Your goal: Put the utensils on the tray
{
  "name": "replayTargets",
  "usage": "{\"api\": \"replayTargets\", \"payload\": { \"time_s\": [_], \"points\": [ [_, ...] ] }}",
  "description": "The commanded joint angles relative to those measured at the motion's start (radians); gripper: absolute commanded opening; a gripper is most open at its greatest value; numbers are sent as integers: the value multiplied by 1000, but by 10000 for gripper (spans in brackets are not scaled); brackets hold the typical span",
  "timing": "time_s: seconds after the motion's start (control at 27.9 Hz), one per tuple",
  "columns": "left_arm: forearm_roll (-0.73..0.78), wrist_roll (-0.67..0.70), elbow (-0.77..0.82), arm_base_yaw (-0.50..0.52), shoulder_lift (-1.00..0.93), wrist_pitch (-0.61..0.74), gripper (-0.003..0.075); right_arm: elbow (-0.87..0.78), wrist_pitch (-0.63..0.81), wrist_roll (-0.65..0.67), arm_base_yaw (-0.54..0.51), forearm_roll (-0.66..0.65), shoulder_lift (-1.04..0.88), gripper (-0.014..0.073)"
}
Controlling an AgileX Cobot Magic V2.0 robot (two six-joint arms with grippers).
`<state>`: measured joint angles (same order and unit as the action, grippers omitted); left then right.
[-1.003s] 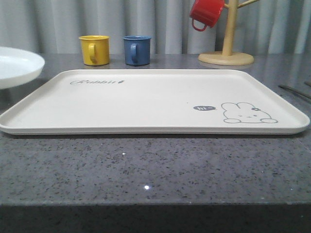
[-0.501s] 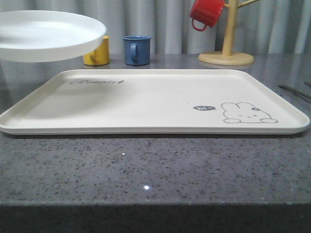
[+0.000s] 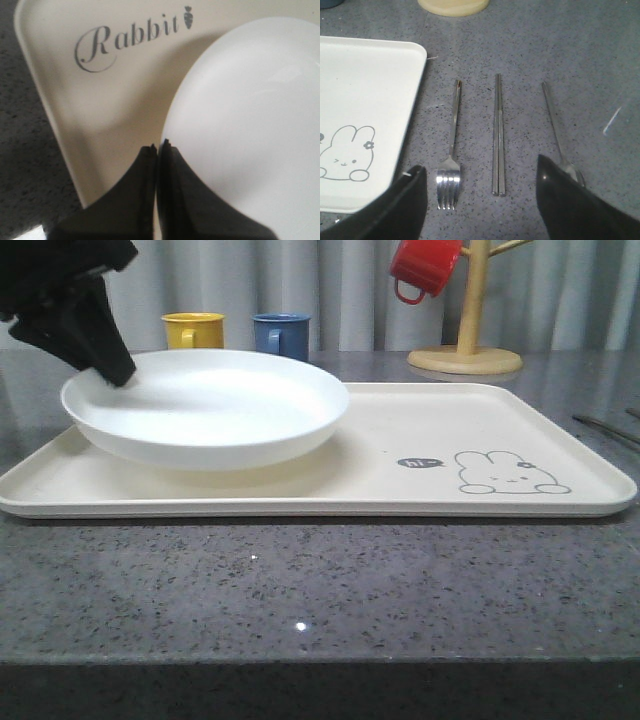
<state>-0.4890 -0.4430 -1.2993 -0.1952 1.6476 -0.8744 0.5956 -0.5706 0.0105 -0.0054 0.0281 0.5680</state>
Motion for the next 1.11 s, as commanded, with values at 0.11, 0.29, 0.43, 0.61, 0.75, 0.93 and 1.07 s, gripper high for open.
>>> {"api": "replayTargets", "payload": {
  "time_s": [0.11,0.29,0.43,0.61,0.75,0.93,1.07],
  "points": [
    [-41,3,-32,-25,26,66,0,36,65,-11,-5,-5,9,497],
    [-41,3,-32,-25,38,58,231,36,65,-11,-5,-5,9,497],
    [-25,3,-38,-25,-1,47,398,36,65,-11,-5,-5,9,497],
    [2,3,-50,-32,-120,29,401,36,65,-11,-5,-5,9,497],
    [72,3,-50,-73,-220,-22,401,36,65,-11,-5,-5,9,497],
    [186,27,8,-202,-384,-75,401,36,65,-11,-5,-5,9,497],
    [394,201,115,-308,-537,-63,393,36,78,-11,-5,-5,9,497]
  ]
}}
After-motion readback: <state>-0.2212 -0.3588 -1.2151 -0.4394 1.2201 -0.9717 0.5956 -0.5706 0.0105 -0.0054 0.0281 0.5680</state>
